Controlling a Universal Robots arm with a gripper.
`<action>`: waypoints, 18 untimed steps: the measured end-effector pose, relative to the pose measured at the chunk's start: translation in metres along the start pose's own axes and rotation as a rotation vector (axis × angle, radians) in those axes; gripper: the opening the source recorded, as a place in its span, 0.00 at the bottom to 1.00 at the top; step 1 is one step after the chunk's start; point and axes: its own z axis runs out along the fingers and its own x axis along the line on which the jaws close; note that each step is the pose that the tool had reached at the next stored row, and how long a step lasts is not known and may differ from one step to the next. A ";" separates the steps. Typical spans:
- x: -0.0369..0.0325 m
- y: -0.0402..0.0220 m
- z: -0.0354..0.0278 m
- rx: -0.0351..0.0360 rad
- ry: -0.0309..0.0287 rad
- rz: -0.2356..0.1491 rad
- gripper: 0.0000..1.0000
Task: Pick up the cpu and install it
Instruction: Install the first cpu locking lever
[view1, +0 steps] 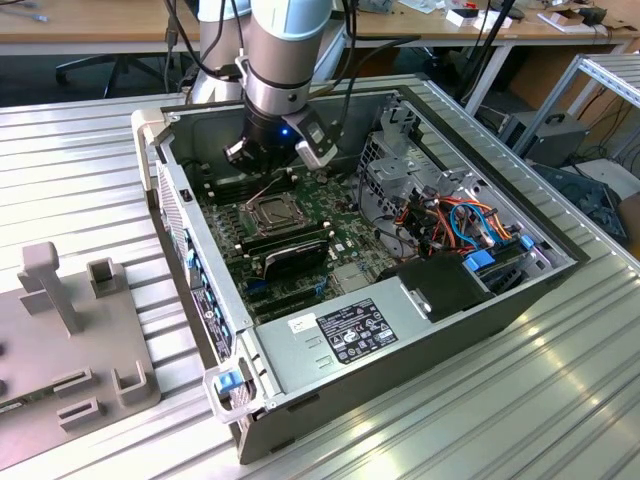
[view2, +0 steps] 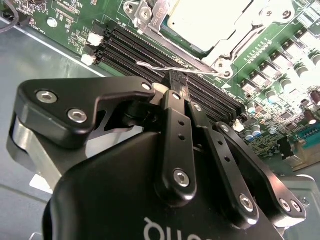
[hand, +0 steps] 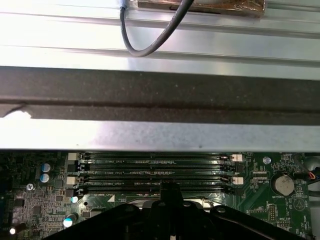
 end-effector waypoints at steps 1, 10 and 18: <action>-0.0002 -0.0001 0.0003 0.0000 -0.0002 0.000 0.11; -0.0017 -0.0012 0.0055 -0.0001 -0.0001 0.000 0.11; -0.0055 -0.0019 0.0094 0.0001 -0.0001 0.001 0.11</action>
